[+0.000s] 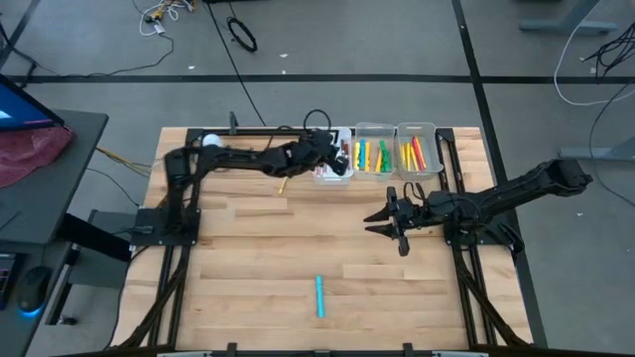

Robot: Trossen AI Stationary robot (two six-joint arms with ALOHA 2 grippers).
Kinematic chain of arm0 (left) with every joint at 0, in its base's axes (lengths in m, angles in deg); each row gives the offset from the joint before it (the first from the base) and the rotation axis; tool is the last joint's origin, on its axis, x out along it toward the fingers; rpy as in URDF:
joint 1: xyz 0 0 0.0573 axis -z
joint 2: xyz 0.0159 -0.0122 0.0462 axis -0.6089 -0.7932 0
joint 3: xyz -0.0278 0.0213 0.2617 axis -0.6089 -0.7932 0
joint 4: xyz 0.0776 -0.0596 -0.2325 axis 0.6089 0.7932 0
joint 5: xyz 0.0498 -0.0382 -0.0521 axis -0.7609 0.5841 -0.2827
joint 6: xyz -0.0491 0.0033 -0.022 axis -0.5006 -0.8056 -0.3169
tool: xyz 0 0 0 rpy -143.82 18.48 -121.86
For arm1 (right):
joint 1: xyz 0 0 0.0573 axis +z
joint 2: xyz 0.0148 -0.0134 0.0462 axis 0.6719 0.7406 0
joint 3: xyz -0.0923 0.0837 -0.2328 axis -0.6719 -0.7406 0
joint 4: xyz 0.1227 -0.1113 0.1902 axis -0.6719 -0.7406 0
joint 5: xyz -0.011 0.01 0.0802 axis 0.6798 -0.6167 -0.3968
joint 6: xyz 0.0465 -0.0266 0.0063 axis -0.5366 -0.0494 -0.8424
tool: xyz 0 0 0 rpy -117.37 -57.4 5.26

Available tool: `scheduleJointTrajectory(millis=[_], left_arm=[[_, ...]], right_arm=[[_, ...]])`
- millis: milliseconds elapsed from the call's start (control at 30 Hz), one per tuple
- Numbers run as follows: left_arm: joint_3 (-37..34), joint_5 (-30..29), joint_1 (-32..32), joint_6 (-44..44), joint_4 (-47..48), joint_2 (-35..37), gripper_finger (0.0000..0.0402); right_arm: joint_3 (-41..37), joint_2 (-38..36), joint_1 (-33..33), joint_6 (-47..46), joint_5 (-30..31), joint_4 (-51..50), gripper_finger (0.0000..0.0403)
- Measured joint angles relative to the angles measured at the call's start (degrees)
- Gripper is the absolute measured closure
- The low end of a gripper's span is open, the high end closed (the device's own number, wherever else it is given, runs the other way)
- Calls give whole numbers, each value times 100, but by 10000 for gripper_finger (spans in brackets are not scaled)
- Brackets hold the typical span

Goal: Pick & Place Markers
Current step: Put the black marker pen into the white bin

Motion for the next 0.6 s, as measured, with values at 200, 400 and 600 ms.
scheduleJointTrajectory(millis=[200,400,600], left_arm=[[625,538,-136,-617,600,-663,364],[945,526,-201,-686,1055,-1014,364],[927,634,-298,-980,1274,-1167,350]], right_arm=[[-137,-4,67,-85,39,59,305],[-323,-4,92,-149,206,403,305],[-403,-4,98,-236,210,553,305]])
